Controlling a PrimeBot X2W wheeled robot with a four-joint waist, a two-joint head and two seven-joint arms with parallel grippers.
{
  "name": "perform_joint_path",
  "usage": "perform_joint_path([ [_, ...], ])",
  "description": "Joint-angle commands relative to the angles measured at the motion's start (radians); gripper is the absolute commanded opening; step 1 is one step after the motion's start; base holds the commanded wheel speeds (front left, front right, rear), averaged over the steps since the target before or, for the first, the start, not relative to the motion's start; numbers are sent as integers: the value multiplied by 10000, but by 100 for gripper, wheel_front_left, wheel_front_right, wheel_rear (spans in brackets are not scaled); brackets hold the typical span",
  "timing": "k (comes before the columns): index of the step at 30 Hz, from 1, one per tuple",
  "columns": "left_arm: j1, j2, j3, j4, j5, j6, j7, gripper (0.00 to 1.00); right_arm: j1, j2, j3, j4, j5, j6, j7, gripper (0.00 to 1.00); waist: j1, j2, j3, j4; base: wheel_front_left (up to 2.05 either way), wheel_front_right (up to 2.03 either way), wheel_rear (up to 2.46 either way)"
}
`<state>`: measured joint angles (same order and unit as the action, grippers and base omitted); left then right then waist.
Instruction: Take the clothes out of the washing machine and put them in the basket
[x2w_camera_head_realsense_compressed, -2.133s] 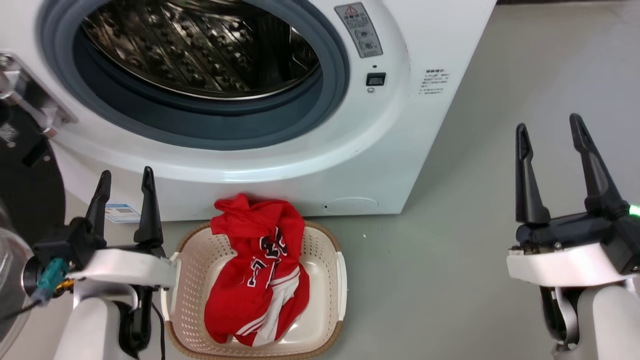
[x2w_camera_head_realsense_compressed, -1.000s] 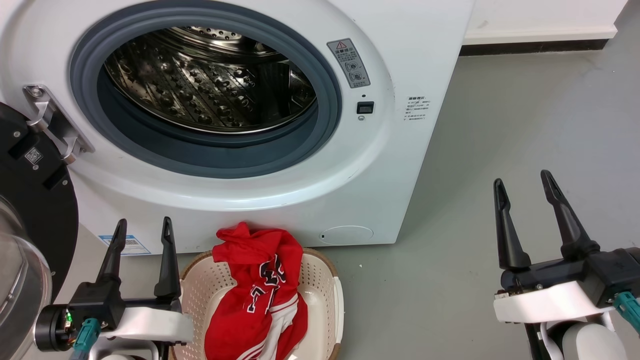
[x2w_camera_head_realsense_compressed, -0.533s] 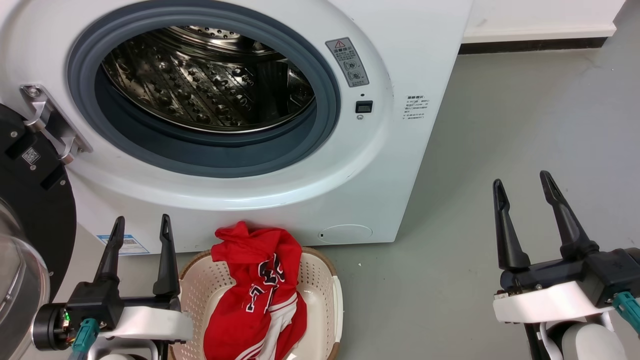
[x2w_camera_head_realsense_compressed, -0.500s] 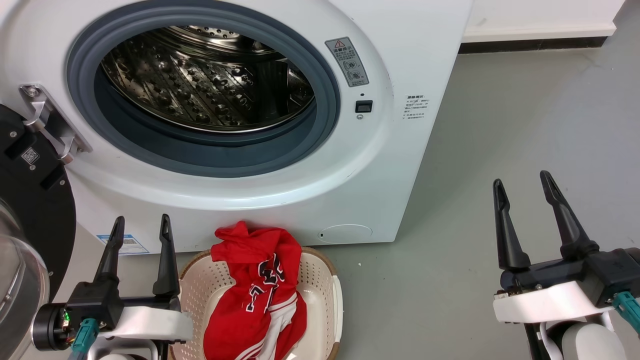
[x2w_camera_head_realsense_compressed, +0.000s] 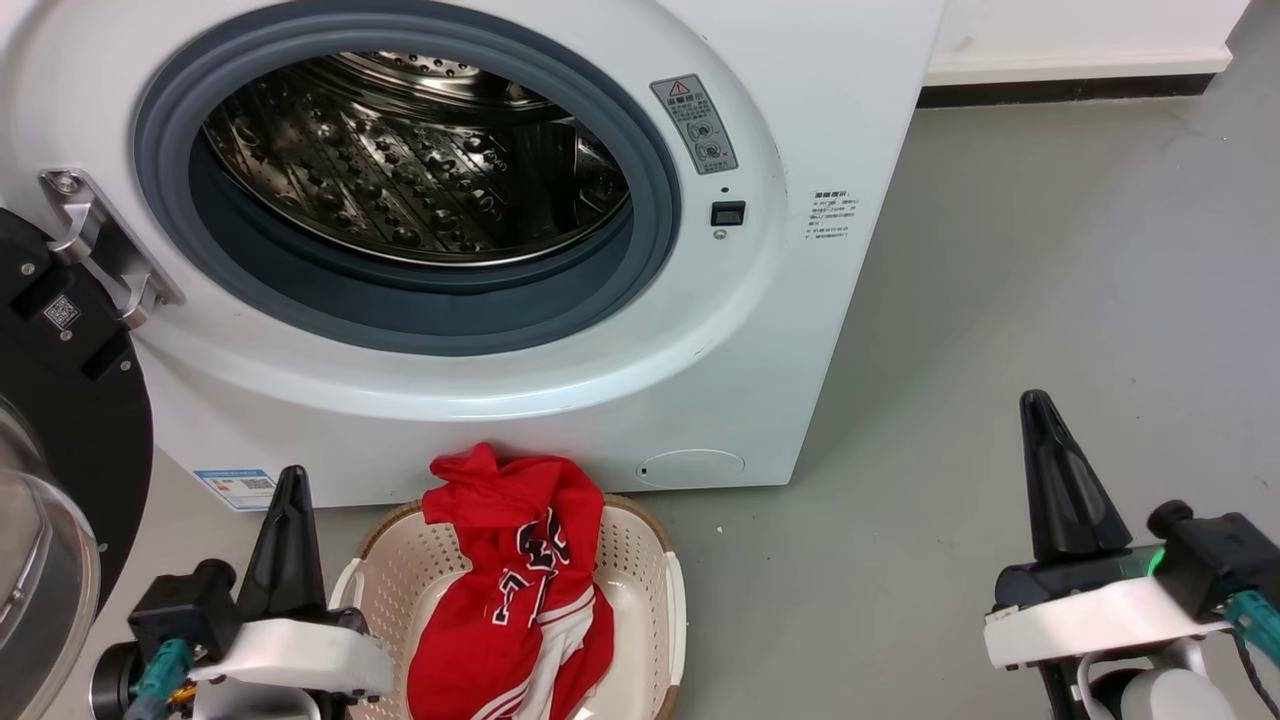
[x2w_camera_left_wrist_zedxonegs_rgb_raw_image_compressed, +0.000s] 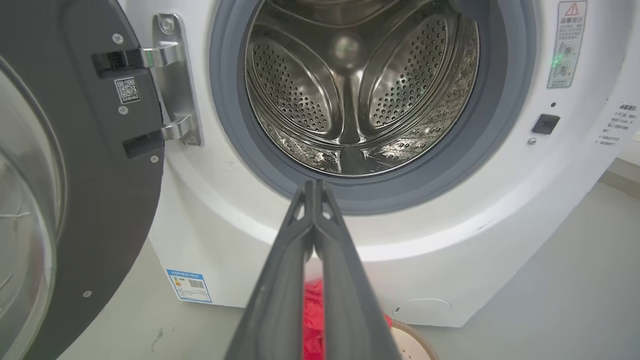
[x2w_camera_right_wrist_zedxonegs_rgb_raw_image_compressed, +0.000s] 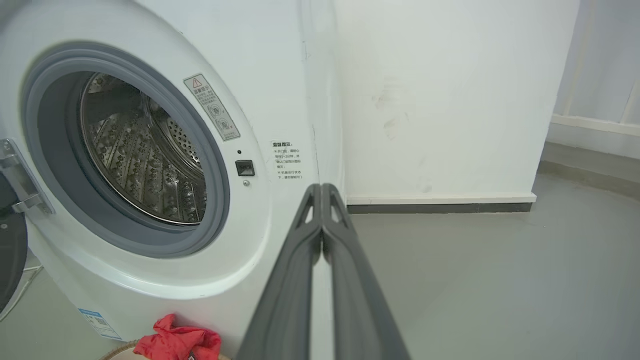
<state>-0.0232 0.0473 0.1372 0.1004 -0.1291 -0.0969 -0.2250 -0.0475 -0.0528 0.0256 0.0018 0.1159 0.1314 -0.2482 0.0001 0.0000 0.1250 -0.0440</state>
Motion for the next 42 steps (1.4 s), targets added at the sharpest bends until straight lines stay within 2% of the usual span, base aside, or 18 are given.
perform_joint_path([
  [1, -156, 16, 35, -67, -662, -32, 121, 0, -114, -87, 8, -50, 754, -1, 93, 0, 0, 0, -24, 10, 0, 0, 0],
  [14, -254, 20, -67, 142, -3189, -88, 648, 0, -246, -245, -10, 403, 3476, -2, 534, 0, 0, 0, -156, 57, 0, 0, 0],
  [42, -511, 28, -136, 613, -7492, -187, 1662, 0, -400, -386, -206, 1122, 7988, -4, 1424, 0, 0, 0, -438, 159, 0, 0, 0],
])
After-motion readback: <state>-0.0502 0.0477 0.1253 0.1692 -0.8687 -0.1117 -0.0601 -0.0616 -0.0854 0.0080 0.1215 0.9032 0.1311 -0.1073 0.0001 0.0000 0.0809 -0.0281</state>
